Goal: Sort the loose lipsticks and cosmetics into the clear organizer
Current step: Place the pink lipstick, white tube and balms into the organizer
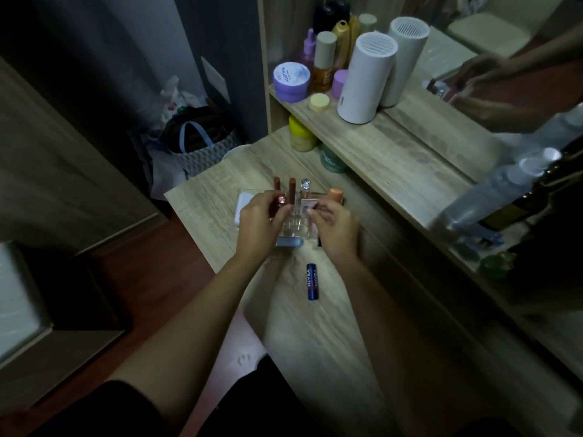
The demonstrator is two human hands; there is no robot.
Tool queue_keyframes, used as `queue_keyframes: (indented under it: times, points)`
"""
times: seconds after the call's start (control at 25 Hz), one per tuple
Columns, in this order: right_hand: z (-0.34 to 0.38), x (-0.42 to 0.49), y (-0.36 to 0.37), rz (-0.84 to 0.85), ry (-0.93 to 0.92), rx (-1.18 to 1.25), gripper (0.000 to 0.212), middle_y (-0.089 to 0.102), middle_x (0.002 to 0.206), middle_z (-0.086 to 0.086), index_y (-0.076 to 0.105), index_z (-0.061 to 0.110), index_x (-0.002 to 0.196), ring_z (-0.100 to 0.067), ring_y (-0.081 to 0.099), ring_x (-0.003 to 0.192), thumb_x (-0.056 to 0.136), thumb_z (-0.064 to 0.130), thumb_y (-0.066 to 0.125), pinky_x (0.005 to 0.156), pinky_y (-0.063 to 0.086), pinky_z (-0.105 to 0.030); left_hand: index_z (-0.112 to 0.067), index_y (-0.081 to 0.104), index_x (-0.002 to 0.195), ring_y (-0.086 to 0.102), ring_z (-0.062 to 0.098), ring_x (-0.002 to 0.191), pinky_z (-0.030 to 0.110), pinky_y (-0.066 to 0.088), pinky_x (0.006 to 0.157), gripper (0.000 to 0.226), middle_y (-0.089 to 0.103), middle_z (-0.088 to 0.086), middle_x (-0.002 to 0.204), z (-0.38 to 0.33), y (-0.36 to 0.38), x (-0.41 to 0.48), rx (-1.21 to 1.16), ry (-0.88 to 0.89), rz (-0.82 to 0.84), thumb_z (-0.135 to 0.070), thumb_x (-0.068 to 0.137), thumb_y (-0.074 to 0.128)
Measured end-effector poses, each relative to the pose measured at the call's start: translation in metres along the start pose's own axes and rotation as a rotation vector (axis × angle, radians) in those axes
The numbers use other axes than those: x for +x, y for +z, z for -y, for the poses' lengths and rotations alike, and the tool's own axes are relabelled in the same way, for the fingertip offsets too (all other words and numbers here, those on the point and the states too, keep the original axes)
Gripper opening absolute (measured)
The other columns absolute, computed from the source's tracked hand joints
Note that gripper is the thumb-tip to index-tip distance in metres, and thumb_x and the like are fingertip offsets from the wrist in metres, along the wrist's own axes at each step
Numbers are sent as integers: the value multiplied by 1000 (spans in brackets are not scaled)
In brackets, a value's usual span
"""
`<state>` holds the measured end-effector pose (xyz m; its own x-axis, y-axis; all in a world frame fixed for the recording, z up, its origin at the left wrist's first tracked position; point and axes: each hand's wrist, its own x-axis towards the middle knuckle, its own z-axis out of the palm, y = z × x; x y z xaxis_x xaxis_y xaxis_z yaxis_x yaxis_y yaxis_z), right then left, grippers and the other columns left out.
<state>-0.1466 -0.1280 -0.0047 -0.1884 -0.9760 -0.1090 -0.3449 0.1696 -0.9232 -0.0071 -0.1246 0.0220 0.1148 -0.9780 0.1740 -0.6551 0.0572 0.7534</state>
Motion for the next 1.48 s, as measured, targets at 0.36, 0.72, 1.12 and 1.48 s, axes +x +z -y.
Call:
queue_keyframes:
  times: [0.36, 0.72, 1.12, 1.48]
  points:
    - [-14, 13, 15, -12, -42, -118, 25, 71, 104, -10, 63, 10, 109, -16, 68, 93, 85, 3, 62, 80, 56, -26, 1, 53, 114, 65, 36, 79, 22, 31, 60, 56, 69, 24, 99, 14, 16, 11, 258, 119, 241, -10, 66, 80]
    - [-15, 21, 16, 4, -54, -311, 20, 68, 106, -12, 64, 6, 107, -20, 65, 96, 87, 8, 60, 87, 54, -33, -11, 68, 90, 59, 30, 77, 36, 50, 64, 54, 64, 13, 96, 19, 14, 26, 653, 242, 210, -35, 45, 86]
    - [-10, 13, 7, 7, -83, -337, 32, 63, 115, -9, 60, 10, 118, -15, 63, 100, 86, 5, 61, 85, 47, -19, -4, 64, 109, 57, 34, 100, 46, 47, 83, 30, 62, 17, 114, 6, -4, 21, 535, 220, 163, -21, 85, 60]
    - [-32, -41, -8, 101, 85, -412, 23, 66, 113, -10, 63, 11, 111, -19, 63, 100, 89, 16, 60, 88, 51, -30, 1, 67, 103, 61, 33, 95, 38, 46, 81, 20, 67, 21, 100, 34, -4, -20, 341, 308, 468, -9, 88, 58]
